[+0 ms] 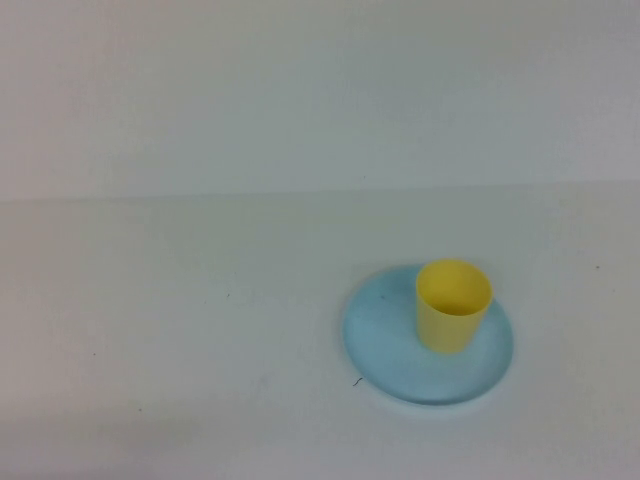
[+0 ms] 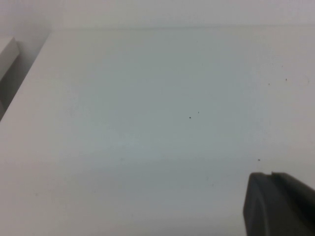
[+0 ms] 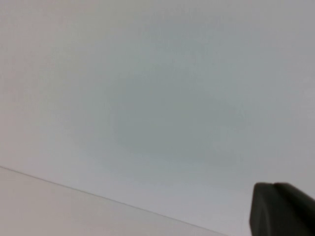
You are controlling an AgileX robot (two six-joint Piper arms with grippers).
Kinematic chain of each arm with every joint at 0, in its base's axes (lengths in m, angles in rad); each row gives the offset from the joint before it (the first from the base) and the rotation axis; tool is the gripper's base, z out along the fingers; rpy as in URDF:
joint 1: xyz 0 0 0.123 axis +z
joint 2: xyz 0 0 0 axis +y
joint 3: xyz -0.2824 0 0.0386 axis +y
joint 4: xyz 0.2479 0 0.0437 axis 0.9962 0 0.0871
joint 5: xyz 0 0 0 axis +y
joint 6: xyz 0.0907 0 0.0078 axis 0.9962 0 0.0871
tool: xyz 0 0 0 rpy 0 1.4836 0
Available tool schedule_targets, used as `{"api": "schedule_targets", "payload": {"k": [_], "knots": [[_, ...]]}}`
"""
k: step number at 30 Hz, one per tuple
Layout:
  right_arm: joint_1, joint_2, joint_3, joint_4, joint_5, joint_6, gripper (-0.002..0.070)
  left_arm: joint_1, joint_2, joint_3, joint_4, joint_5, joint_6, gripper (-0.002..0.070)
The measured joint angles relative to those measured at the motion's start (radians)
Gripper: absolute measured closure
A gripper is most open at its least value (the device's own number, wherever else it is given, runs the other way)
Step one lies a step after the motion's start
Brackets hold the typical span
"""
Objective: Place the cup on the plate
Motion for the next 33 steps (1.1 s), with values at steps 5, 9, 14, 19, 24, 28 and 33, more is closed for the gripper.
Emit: {"api": "schedule_targets", "payload": {"k": [5,9,14,19,24,28,33], "knots": [[0.0,0.025,0.0,0.0,0.0,0.0,0.0675,0.0,0.0,0.0,0.0,0.0,0.0,0.0675],[0.0,0.054,0.019,0.0,0.0,0.0,0.0675,0.0,0.0,0.0,0.0,0.0,0.0,0.0675],[0.0,-0.058,0.181,0.062,0.0,0.0,0.0675,0.0,0.0,0.0,0.0,0.0,0.0,0.0675],[-0.027,-0.335,0.352,0.146,0.0,0.0,0.0675,0.0,0.0,0.0,0.0,0.0,0.0,0.0675],[-0.152,-0.546,0.433,0.148,0.0,0.0,0.0675,0.0,0.0,0.0,0.0,0.0,0.0,0.0675],[-0.231,-0.636,0.457,0.152,0.0,0.0,0.0675,0.0,0.0,0.0,0.0,0.0,0.0,0.0675],[-0.286,-0.743,0.46,0.156,0.0,0.009,0.0675,0.0,0.0,0.0,0.0,0.0,0.0,0.0675]]}}
